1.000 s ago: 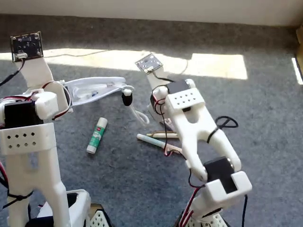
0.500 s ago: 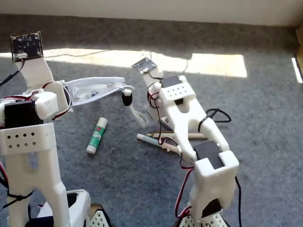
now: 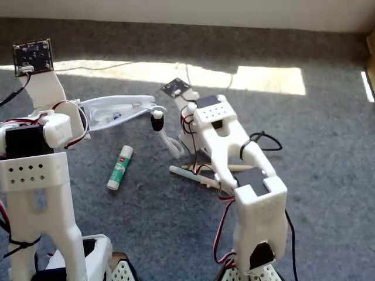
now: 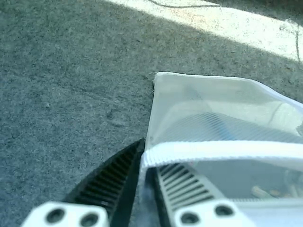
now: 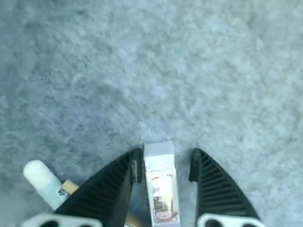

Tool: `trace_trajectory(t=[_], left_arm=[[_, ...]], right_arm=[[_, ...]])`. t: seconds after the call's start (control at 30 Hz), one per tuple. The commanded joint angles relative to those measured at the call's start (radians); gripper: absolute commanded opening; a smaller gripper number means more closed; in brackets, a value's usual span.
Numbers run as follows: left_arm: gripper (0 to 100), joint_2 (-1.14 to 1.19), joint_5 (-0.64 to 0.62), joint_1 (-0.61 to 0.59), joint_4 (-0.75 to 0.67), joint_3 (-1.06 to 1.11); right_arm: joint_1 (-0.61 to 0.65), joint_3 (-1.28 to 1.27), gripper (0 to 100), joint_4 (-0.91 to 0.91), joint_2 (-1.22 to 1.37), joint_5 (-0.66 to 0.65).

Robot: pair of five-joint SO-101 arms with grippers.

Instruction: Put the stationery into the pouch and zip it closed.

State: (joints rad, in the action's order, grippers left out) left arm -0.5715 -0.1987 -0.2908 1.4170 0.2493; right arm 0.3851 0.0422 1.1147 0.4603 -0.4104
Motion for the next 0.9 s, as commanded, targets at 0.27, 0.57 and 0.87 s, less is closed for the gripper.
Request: trace_trajectory(t=[0.27, 0.57, 0.87], left_arm=[[1, 0.001, 0.000, -0.015, -0.003, 0.002], [1, 0.001, 0.000, -0.015, 0.000, 0.002], [1, 0.001, 0.000, -0.015, 0.002, 0.002]], right_arm=[[-0.012, 0.076, 6.7, 0.010, -0.001, -0.012], [-0.012, 0.079, 6.7, 0.099, -0.002, -0.012], [-0.021, 0.116, 6.2, 0.102, -0.077, -0.012]])
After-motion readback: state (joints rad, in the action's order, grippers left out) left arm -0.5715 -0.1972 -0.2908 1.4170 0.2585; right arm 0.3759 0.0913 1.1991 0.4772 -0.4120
